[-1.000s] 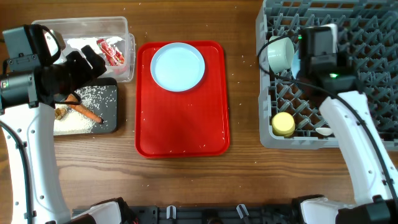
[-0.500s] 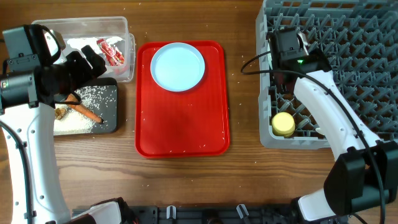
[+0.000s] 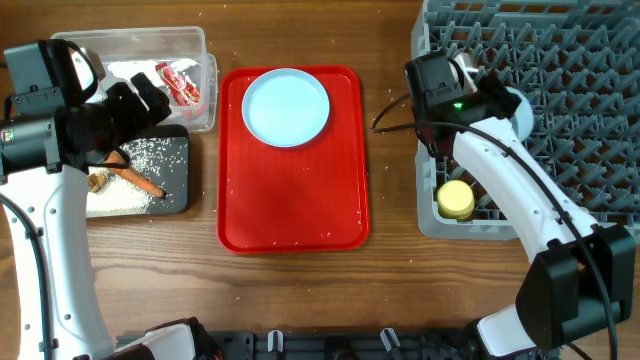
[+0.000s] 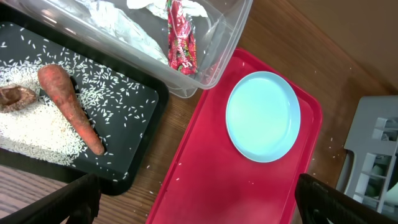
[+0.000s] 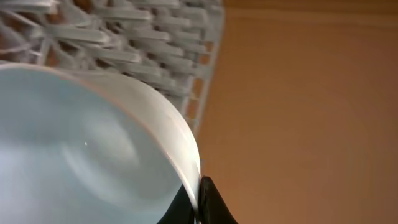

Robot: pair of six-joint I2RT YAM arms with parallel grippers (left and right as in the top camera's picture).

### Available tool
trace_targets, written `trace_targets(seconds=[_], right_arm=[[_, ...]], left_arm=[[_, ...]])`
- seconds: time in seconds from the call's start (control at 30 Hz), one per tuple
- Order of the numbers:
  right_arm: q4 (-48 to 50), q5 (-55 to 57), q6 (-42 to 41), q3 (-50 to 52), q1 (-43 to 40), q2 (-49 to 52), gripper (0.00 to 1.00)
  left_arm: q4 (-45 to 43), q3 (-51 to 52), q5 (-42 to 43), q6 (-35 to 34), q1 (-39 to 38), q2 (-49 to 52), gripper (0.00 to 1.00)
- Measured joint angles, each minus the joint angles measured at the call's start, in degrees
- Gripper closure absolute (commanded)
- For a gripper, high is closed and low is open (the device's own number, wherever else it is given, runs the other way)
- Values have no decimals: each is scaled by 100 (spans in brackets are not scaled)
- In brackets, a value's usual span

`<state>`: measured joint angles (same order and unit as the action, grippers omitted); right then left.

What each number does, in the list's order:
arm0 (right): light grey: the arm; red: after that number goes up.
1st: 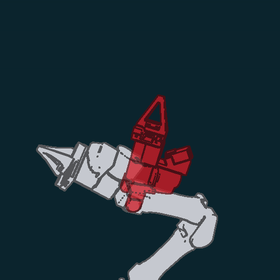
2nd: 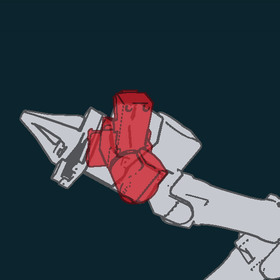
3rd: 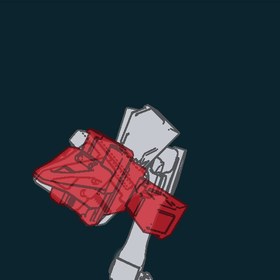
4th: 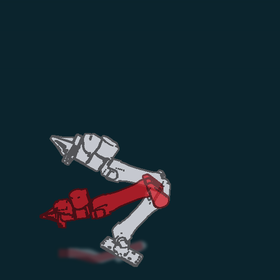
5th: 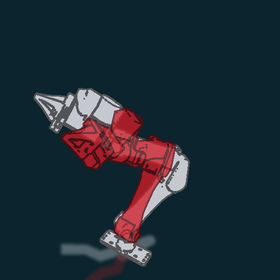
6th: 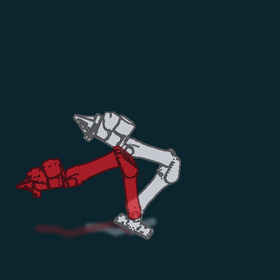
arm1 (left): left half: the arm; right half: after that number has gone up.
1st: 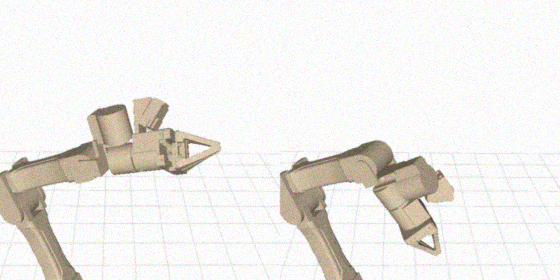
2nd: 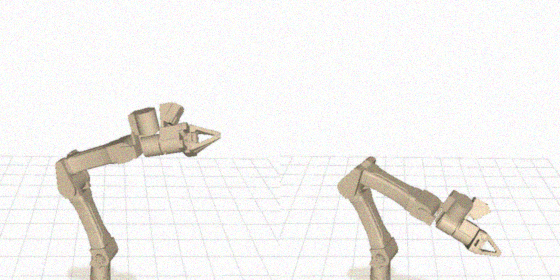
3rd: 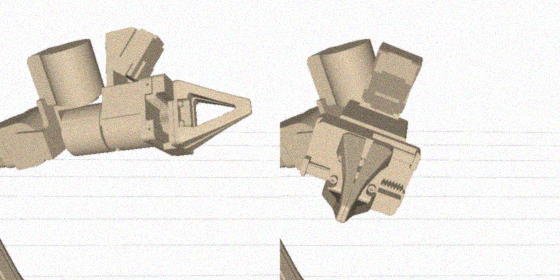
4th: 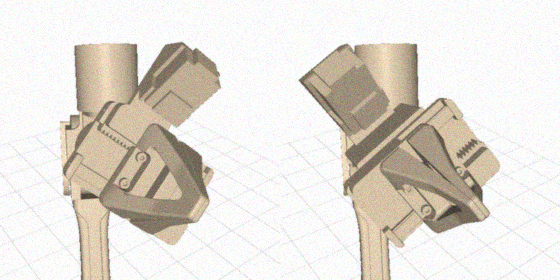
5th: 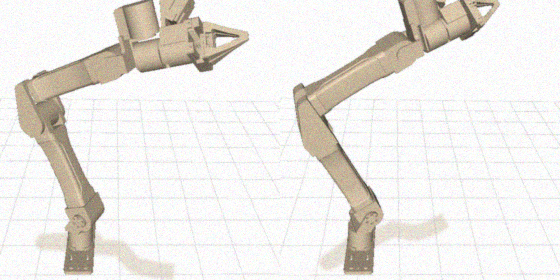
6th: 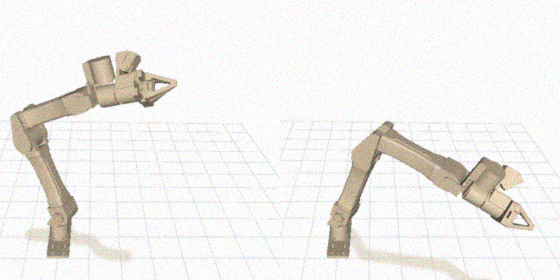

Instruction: Sort waste into correct bins and load items into the dishwasher rack

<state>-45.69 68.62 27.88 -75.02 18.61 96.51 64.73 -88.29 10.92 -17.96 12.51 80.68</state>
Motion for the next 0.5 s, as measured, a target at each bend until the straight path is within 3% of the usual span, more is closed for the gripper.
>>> trace_targets(seconds=[0.5], right_arm=[[297,129,612,0,136,570,96]], left_arm=[[0,0,0,2,0,0,0]])
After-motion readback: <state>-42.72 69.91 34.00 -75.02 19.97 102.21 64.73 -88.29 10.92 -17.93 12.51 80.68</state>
